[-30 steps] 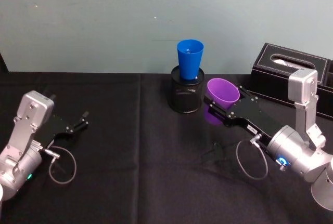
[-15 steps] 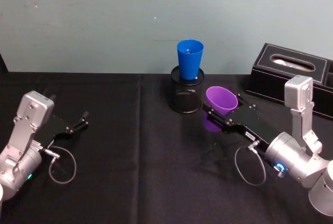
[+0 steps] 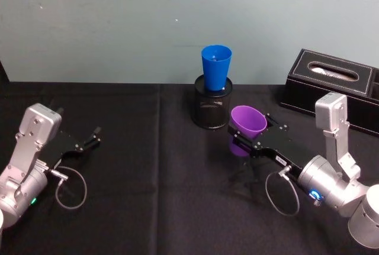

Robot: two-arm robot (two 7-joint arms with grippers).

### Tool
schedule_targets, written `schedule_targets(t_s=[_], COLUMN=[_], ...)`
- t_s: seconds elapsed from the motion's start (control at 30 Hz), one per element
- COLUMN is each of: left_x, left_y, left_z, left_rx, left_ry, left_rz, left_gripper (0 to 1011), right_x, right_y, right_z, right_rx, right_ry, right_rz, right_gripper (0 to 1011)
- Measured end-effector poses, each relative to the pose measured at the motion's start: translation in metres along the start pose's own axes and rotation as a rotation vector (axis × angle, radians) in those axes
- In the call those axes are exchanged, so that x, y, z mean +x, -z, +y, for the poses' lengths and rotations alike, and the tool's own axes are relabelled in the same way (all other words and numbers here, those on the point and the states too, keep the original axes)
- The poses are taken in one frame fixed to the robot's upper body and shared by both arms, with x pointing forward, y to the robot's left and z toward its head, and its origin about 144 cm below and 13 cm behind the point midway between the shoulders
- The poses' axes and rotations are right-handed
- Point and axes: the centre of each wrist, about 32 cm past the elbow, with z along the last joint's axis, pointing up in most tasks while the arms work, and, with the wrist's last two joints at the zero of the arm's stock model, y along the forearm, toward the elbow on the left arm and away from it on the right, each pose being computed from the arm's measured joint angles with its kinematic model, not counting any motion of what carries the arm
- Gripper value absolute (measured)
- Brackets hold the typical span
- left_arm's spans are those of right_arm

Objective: Pick up one cup with a gripper and tap it against the other cup.

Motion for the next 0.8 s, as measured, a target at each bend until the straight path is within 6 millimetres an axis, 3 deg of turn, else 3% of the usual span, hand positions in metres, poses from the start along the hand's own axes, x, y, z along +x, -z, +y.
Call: schedule_targets(t_s=[0.8], left_x=[0.0], left_y=[0.0], left_z=[0.0], left_rx=[0.0], left_ry=[0.0], left_rz=[0.0], left_gripper=[1011], right_x=[-0.003], right_y=[0.013], right_z=[-0.006], right_rx=[-0.044], right_ry=[0.005], right_rz=[-0.012], right_gripper=[734])
